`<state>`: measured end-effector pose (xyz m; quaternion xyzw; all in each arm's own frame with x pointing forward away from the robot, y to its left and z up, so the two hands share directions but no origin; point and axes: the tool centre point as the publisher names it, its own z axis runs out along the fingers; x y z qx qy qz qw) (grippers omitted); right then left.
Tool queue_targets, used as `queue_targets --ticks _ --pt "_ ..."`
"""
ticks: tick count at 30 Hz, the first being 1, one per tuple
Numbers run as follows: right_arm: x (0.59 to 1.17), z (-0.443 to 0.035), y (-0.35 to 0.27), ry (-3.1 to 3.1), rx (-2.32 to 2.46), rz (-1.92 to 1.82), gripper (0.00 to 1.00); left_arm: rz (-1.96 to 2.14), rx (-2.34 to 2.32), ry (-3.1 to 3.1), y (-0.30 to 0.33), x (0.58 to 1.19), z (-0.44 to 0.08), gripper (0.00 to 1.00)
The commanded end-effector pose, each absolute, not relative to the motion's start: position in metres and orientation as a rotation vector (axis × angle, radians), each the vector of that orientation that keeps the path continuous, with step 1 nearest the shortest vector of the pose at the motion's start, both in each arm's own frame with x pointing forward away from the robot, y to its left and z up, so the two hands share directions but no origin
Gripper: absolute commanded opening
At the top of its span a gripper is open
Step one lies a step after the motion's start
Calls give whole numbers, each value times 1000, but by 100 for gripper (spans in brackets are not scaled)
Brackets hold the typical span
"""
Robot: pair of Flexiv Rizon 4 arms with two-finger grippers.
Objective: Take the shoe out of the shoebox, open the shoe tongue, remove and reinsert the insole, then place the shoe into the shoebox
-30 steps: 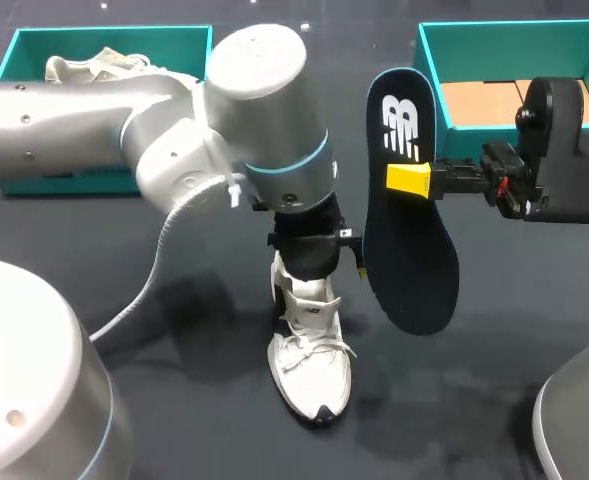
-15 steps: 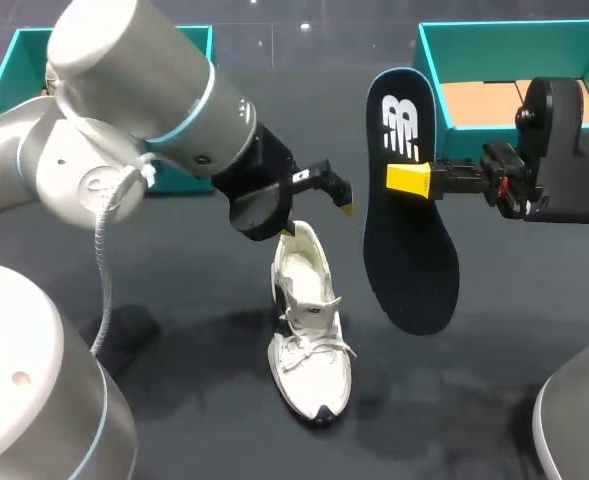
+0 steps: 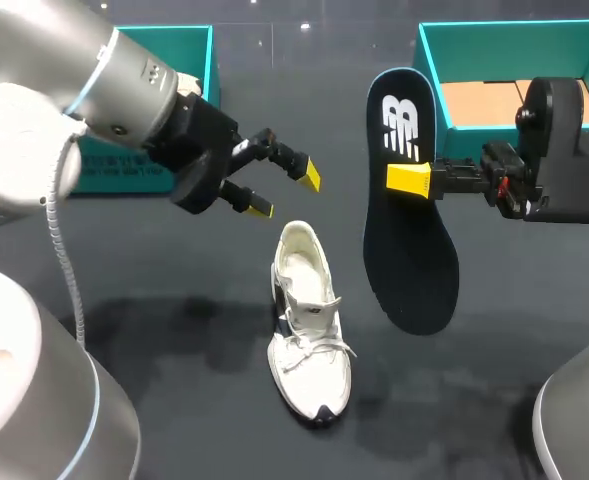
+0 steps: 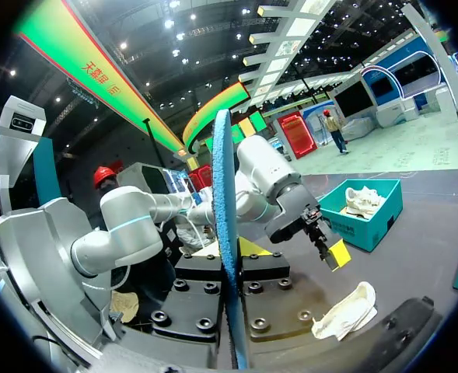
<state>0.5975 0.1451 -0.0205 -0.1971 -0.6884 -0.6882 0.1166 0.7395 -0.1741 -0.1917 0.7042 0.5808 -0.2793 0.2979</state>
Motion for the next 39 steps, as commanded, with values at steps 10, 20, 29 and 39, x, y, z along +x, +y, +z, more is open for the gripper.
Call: queue_targets --ticks 10,20,29,39 --pt "589 -22 143 -2016 -592 -2024 0 -877 1631 1363 -170 749 -169 100" --pt "589 -22 143 -2016 -592 -2024 0 -1045 1462 1274 -172 760 -142 100" --pt "610 -27 141 -1989 -622 -1970 0 -1061 1360 1246 -169 757 -120 100" --pt "674 -46 129 -1885 -615 -1883 0 -1043 1292 1253 -161 757 -110 100"
